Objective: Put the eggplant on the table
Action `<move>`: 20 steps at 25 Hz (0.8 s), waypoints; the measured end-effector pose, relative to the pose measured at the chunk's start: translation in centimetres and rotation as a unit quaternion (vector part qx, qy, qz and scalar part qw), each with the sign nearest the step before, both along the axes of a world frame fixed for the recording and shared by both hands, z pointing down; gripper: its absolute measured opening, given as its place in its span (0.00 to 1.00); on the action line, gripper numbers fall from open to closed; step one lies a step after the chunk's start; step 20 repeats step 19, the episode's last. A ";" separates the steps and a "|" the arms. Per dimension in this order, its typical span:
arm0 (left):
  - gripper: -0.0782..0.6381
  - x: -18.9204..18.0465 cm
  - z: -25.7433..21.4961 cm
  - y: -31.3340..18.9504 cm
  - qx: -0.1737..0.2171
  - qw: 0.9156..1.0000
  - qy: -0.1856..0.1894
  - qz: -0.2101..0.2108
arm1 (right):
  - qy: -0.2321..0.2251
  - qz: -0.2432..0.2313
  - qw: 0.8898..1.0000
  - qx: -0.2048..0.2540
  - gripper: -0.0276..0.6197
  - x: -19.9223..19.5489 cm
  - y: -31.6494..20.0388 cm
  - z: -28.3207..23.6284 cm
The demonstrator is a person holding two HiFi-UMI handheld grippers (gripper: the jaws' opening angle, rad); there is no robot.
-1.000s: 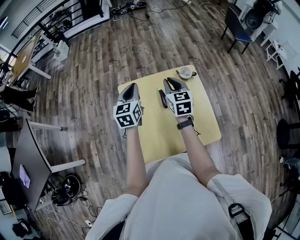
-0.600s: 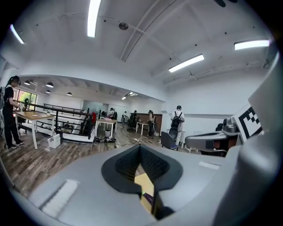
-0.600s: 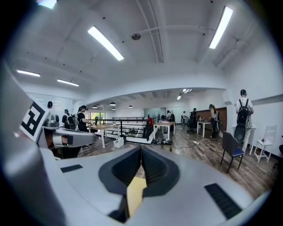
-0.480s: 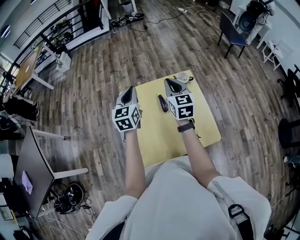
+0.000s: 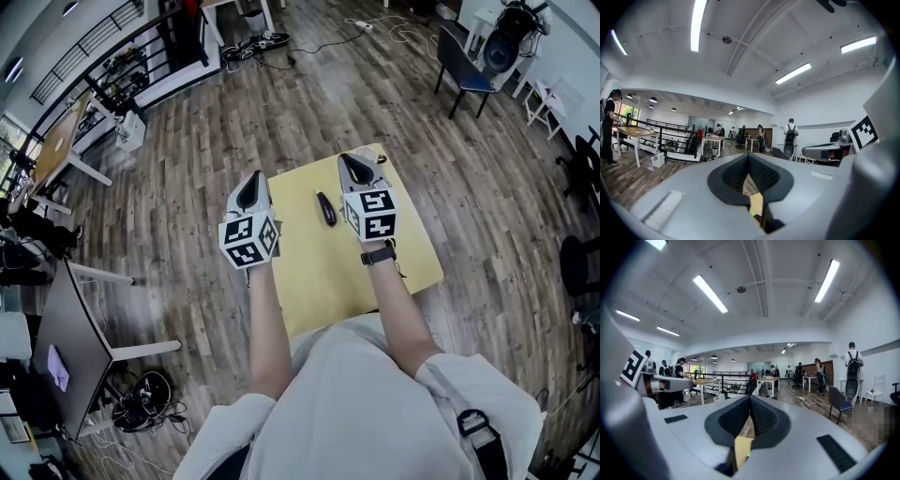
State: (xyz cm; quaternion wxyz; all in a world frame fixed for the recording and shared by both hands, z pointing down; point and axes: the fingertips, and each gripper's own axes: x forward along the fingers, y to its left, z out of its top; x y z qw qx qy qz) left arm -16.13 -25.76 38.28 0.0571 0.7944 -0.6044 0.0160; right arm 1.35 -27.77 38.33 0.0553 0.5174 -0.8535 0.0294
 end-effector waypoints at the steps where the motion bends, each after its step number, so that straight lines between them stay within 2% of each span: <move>1: 0.12 0.0 -0.2 0.1 0.002 1.000 -0.003 -0.001 | -0.001 0.000 1.000 0.002 0.06 0.0 0.1 -0.2; 20: 0.12 0.3 1.1 -0.4 -0.010 1.000 -0.012 -0.011 | -0.003 -0.006 1.000 0.005 0.06 0.2 -0.7 0.2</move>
